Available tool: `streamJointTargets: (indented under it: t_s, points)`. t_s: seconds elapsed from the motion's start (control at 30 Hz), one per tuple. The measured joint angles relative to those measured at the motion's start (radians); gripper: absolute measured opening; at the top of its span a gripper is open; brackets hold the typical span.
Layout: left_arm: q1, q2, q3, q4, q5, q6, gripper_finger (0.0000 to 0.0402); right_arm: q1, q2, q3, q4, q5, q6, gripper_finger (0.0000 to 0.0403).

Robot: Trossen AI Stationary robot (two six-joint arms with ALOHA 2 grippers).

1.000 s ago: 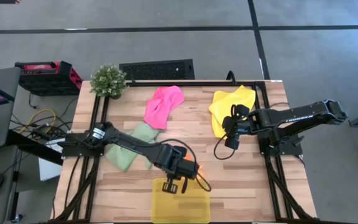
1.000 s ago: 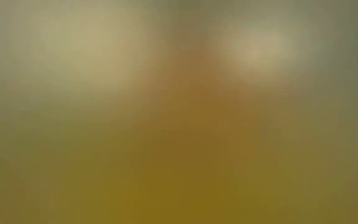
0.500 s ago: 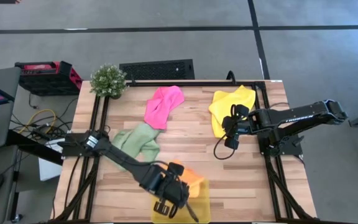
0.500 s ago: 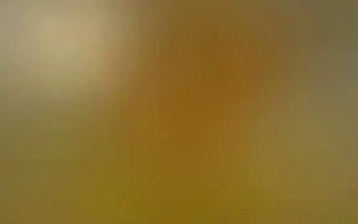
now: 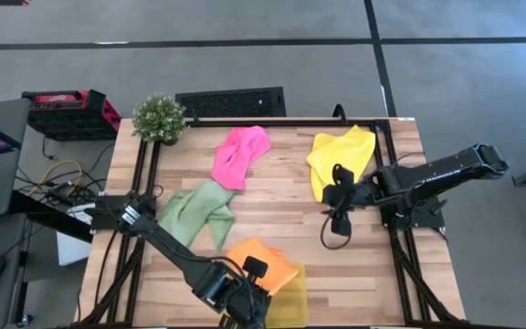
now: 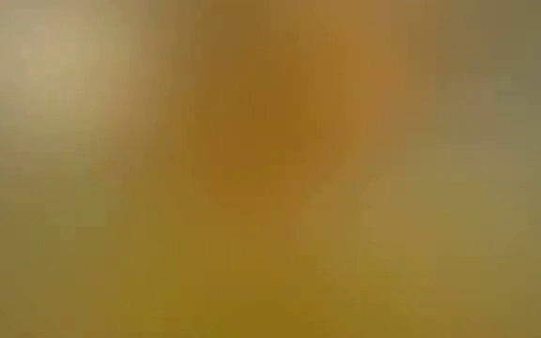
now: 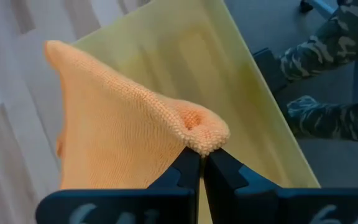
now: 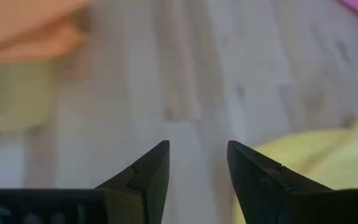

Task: Fold microfiber towels
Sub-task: Put the orange microfiber cloth into the yellow bin

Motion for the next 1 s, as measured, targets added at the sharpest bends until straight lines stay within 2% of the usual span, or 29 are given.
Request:
streamJointTargets:
  t_s: [0.13,0.33,0.8,1.0]
  points:
    - [-0.013,0.000,-0.038,0.048,-0.001,0.000,0.0000,0.063,0.000,0.000,0.069,-0.051,0.000,0.0184]
    - [-0.016,-0.001,-0.078,0.125,-0.017,-0.004,0.0000,0.128,0.000,0.000,0.134,-0.054,0.002,0.0184]
    - [-0.018,0.001,-0.261,0.379,0.002,-0.004,0.0000,0.139,0.000,0.000,0.179,-0.082,0.002,0.0184]
    - [-0.003,0.002,-0.326,0.481,0.001,-0.088,0.0000,0.146,0.000,0.000,0.180,-0.087,0.007,0.0184]
